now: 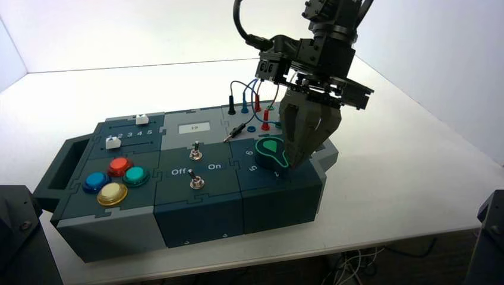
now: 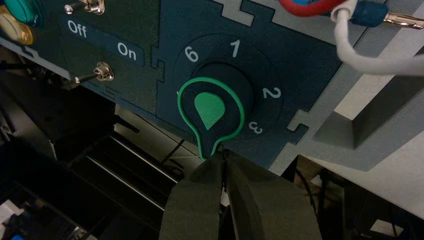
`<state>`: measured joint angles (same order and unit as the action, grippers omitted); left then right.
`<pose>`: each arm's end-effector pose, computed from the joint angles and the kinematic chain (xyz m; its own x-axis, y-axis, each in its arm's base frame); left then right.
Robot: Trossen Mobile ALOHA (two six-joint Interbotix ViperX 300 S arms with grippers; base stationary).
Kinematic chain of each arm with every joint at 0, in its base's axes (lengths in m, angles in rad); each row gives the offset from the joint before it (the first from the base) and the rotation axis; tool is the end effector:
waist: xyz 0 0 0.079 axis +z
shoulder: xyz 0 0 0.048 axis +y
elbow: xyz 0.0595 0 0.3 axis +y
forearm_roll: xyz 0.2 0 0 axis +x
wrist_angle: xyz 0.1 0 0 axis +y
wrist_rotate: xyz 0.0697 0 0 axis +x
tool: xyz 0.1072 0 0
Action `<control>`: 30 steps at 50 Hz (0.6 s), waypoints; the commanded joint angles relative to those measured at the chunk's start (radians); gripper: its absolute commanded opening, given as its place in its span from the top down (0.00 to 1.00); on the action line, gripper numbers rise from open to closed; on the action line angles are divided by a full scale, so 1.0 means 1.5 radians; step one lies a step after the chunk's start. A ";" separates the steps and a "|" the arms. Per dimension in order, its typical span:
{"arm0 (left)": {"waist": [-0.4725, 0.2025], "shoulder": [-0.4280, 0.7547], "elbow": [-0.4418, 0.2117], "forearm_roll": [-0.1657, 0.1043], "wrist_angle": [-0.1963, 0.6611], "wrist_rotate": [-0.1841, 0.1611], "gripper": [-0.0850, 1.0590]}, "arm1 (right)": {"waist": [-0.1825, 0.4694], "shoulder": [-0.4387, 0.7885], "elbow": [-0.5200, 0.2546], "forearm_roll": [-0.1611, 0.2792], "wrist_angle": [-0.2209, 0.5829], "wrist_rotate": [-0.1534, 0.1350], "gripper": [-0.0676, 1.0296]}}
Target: Turn the knob to position 4.
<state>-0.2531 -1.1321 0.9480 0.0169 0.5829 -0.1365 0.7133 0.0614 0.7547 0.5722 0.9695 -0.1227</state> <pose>0.2053 -0.0514 0.2945 0.8945 -0.2217 -0.3882 0.1944 0.9749 -0.1089 0.1468 0.2315 0.0473 -0.3810 0.2608 -0.8870 -0.3588 0.8425 0.4018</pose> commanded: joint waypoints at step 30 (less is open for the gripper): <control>0.002 0.007 -0.021 0.003 -0.007 0.005 0.95 | 0.005 0.004 -0.022 0.006 0.006 -0.001 0.96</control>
<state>-0.2531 -1.1321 0.9480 0.0184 0.5829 -0.1350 0.7148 0.0752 0.7440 0.5737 0.9725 -0.1227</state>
